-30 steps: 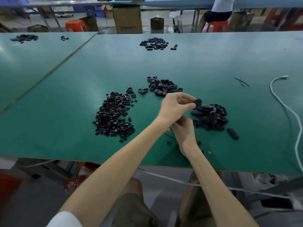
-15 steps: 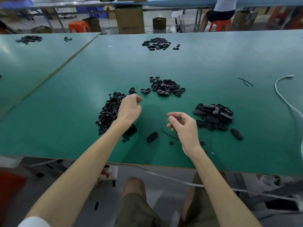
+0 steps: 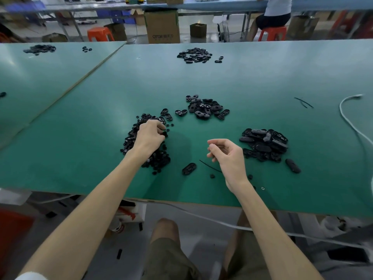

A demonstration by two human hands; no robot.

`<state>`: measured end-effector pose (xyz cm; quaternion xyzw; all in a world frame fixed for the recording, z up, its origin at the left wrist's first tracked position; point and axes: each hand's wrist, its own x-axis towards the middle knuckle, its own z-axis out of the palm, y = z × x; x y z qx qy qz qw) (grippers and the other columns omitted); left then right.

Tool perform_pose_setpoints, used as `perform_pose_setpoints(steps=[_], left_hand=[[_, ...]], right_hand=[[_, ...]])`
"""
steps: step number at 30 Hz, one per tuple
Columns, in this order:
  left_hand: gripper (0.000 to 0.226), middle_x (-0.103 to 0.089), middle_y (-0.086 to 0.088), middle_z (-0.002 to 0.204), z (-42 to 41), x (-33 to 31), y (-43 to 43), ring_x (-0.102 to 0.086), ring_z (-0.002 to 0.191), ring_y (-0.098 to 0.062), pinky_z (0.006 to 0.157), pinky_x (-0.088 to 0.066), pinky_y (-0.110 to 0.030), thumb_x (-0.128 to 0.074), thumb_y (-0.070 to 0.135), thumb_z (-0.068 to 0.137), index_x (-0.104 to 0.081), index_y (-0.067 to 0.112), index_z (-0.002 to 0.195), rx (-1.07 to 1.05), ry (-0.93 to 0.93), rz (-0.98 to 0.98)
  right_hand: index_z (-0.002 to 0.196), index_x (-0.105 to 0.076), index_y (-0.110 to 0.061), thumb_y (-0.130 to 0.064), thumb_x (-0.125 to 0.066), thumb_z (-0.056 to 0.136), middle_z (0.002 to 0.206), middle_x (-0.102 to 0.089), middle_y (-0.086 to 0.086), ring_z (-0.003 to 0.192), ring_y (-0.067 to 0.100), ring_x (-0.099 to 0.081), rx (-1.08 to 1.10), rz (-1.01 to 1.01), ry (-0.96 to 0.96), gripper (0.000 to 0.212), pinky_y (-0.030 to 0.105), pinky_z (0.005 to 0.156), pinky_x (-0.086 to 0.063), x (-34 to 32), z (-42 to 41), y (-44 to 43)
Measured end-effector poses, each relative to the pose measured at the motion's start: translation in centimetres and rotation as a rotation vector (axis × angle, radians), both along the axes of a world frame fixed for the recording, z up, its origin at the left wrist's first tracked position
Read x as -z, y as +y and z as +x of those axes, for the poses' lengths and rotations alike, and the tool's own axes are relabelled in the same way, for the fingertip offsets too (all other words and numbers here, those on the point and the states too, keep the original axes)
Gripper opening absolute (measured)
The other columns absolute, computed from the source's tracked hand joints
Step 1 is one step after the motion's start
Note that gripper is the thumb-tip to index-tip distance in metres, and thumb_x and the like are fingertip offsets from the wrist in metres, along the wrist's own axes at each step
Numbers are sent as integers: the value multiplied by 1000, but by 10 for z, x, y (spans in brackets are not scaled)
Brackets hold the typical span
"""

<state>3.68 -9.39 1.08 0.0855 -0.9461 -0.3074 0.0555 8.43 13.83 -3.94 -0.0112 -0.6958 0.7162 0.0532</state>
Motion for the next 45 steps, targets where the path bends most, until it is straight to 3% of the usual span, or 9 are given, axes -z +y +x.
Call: perform_pose_setpoints(steps=[6, 9, 15, 21, 27, 29, 32, 37, 45], left_hand=[[16, -73, 9, 84, 18, -14, 51, -64, 74, 4, 75, -50, -11, -81, 10, 85, -78, 16, 100, 280, 139, 181], [12, -71, 11, 85, 29, -9, 77, -63, 76, 5, 74, -43, -5, -79, 15, 88, -74, 20, 97, 430, 155, 213], [20, -62, 3, 89, 30, -3, 78, -59, 78, -3, 73, -40, -10, -81, 12, 85, -75, 31, 85, 385, 266, 388], [33, -74, 9, 95, 33, 11, 64, -71, 85, -20, 80, -54, -30, -75, 0, 88, -74, 33, 89, 453, 183, 422], [22, -78, 3, 98, 35, 12, 53, -76, 75, -19, 82, -60, -32, -65, -3, 96, -69, 15, 107, 452, 193, 443], [19, -77, 4, 97, 29, 8, 46, -75, 74, -14, 78, -59, -27, -65, 1, 97, -69, 17, 106, 381, 208, 395], [18, -72, 5, 104, 16, 4, 23, -66, 81, -5, 79, -51, -15, -64, 5, 99, -72, 19, 107, 214, 222, 108], [18, -65, -15, 116, -2, 6, -17, -62, 106, -30, 102, -49, -41, -60, 3, 99, -72, 6, 111, 26, 107, -199], [6, -70, -12, 111, -5, 13, -26, -59, 112, -30, 98, -43, -44, -67, 14, 99, -73, 14, 98, -13, 10, -303]], right_hand=[[102, -74, -8, -11, -64, 103, 78, -73, -4, 68, 9, -68, 13, -15, 4, 11, 22, 62, -52, 1, -1, -1], [103, -73, -7, -21, -56, 108, 82, -76, -1, 67, 11, -69, 1, -25, -2, 23, 23, 60, -52, 0, 0, -2], [107, -75, -7, -38, -43, 112, 94, -81, 8, 68, 22, -75, -92, -90, -2, 44, 22, 57, -53, -5, 1, -2], [103, -72, -6, -16, -61, 106, 87, -79, 2, 68, 15, -73, -55, -124, 9, 15, 22, 58, -52, -5, 1, -1], [101, -69, -1, -5, -66, 101, 80, -78, 3, 63, 15, -70, -36, -164, -1, 5, 21, 56, -51, -5, 0, -1], [99, -69, -2, -5, -66, 101, 79, -77, 3, 62, 15, -69, -38, -169, -1, 4, 21, 55, -50, -5, 1, -1], [98, -69, -3, -4, -66, 100, 80, -77, 4, 63, 16, -70, -38, -176, -3, 4, 22, 56, -50, -5, 1, -1], [96, -70, -5, -4, -66, 100, 80, -77, 4, 63, 15, -70, -38, -164, -2, 5, 21, 56, -50, -4, 1, -1], [98, -70, -5, -5, -67, 100, 81, -78, 4, 65, 16, -71, -38, -139, -10, 4, 22, 57, -51, -3, 0, -1]])
